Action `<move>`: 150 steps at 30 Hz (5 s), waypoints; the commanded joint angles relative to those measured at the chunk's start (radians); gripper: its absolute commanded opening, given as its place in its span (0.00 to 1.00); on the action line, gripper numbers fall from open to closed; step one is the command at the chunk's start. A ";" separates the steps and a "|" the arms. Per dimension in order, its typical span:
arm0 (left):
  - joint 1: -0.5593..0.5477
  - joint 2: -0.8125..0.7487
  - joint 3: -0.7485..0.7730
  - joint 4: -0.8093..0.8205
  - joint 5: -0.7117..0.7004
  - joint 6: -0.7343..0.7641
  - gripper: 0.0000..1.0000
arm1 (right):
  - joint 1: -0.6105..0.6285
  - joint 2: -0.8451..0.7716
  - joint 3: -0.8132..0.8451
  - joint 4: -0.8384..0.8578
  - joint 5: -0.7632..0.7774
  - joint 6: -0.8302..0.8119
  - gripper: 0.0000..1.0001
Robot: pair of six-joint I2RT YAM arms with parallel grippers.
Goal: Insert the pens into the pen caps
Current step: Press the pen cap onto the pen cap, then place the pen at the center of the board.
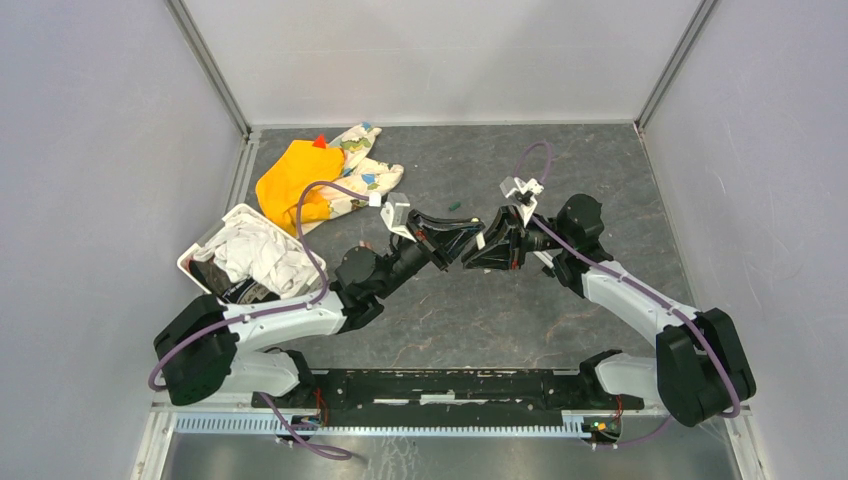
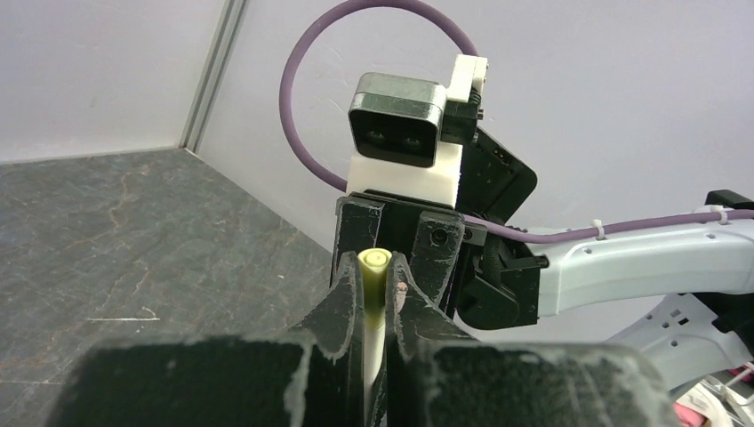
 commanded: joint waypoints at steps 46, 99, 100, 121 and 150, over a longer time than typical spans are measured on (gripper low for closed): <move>0.112 0.002 0.075 -0.115 0.251 -0.073 0.43 | 0.002 -0.012 0.041 0.002 0.151 -0.047 0.00; 0.505 0.082 0.081 -1.057 -0.133 -0.087 0.02 | -0.252 -0.026 0.090 -0.829 0.378 -1.004 0.87; 0.506 0.103 0.099 -1.072 -0.148 -0.092 0.02 | -0.252 -0.023 0.091 -0.829 0.376 -1.004 0.87; 0.521 0.375 0.322 -1.337 -0.288 -0.202 0.16 | -0.268 -0.003 0.104 -0.854 0.367 -1.021 0.87; 0.531 0.116 0.232 -1.152 0.022 -0.046 0.40 | -0.327 -0.061 0.085 -0.844 0.308 -1.040 0.87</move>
